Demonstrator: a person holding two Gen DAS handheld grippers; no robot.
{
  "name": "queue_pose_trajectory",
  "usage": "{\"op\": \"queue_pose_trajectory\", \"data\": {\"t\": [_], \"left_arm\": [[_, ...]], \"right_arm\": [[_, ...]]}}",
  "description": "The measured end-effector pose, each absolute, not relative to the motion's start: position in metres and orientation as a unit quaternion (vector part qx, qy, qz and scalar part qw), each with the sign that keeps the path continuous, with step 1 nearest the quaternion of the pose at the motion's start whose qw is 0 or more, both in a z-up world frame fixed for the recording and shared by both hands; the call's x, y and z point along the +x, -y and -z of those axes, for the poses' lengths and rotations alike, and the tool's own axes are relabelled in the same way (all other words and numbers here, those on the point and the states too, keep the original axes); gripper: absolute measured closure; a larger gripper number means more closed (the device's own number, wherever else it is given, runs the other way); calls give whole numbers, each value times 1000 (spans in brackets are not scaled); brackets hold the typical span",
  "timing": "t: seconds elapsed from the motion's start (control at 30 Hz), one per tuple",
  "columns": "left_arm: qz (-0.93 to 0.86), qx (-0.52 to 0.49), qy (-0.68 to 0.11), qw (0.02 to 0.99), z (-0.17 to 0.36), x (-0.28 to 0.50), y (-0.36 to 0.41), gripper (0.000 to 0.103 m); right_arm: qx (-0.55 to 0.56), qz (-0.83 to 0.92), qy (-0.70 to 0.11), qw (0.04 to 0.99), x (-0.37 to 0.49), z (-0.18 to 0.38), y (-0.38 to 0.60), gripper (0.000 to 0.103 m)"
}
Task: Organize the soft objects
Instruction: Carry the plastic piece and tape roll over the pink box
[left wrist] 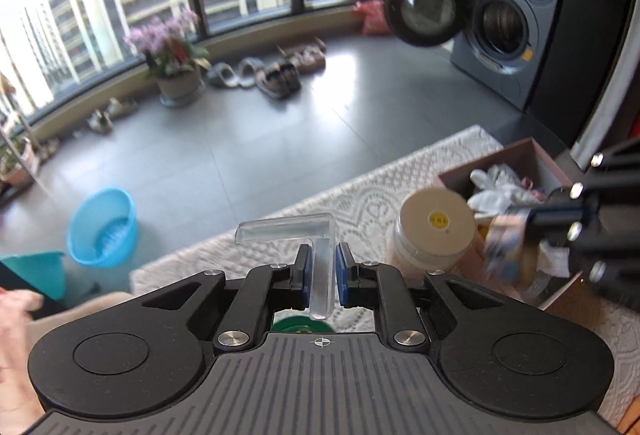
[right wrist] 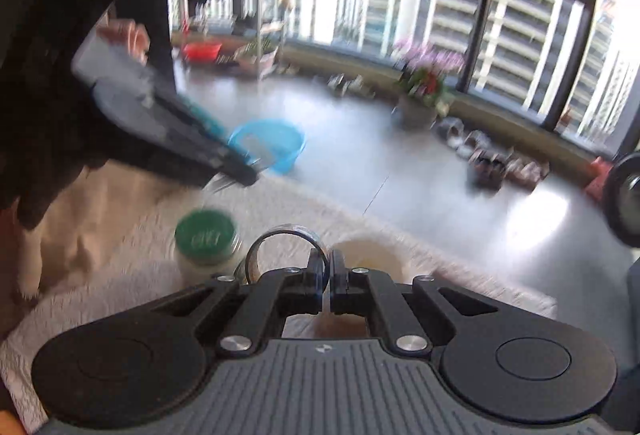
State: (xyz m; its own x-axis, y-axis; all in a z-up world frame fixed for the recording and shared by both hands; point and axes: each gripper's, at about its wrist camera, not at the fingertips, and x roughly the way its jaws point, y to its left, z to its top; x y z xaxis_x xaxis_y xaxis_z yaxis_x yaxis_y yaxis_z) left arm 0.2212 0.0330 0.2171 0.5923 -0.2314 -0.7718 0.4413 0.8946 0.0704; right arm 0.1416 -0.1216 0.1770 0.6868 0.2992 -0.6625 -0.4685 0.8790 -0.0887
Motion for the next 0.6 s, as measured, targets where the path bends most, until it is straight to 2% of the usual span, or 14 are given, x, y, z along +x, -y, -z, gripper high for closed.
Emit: {"op": "queue_pose_trajectory", "data": {"t": [0.17, 0.33, 0.6], "left_arm": [[207, 142, -373, 893, -243, 196, -3, 88], [250, 162, -357, 885, -250, 182, 49, 88], [310, 174, -368, 859, -224, 182, 122, 88]], "right_arm": [[-129, -187, -295, 928, 124, -211, 151, 100], [-118, -144, -283, 941, 111, -223, 194, 100], [-87, -88, -290, 949, 101, -214, 263, 100]]}}
